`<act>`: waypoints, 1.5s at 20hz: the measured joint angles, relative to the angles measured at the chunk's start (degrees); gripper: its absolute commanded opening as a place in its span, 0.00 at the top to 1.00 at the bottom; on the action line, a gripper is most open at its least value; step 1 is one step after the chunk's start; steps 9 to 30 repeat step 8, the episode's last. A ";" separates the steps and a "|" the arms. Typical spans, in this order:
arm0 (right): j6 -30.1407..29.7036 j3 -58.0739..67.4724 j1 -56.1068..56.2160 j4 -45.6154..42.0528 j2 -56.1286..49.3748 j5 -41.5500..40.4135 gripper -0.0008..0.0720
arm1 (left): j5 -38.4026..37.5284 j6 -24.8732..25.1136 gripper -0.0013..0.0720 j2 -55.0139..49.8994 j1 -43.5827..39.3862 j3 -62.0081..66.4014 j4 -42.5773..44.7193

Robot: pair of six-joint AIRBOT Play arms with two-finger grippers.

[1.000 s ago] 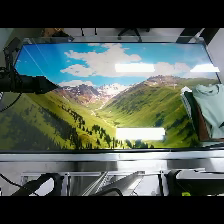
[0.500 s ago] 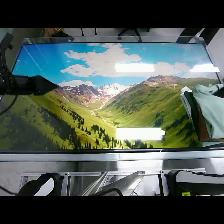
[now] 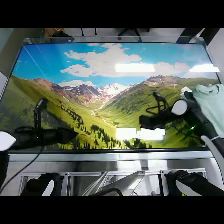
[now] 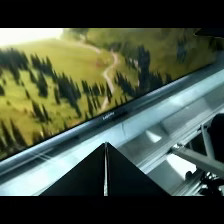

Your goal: Fold the shirts.

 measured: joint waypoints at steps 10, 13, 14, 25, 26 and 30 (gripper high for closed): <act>0.42 -4.63 5.51 2.82 1.25 -1.25 0.96 | 1.75 -1.20 0.96 6.75 -2.95 -7.52 0.00; 0.42 -4.63 5.51 2.82 1.25 -1.25 0.96 | 1.75 -1.20 0.96 6.75 -2.95 -7.52 0.00; 0.42 -4.63 5.51 2.82 1.25 -1.25 0.96 | 1.75 -1.20 0.96 6.75 -2.95 -7.52 0.00; 0.42 -4.63 5.51 2.82 1.25 -1.25 0.96 | 1.75 -1.20 0.96 6.75 -2.95 -7.52 0.00; 0.42 -4.63 5.51 2.82 1.25 -1.25 0.96 | 1.75 -1.20 0.96 6.75 -2.95 -7.52 0.00; 0.42 -4.63 5.51 2.82 1.25 -1.25 0.96 | 1.75 -1.20 0.96 6.75 -2.95 -7.52 0.00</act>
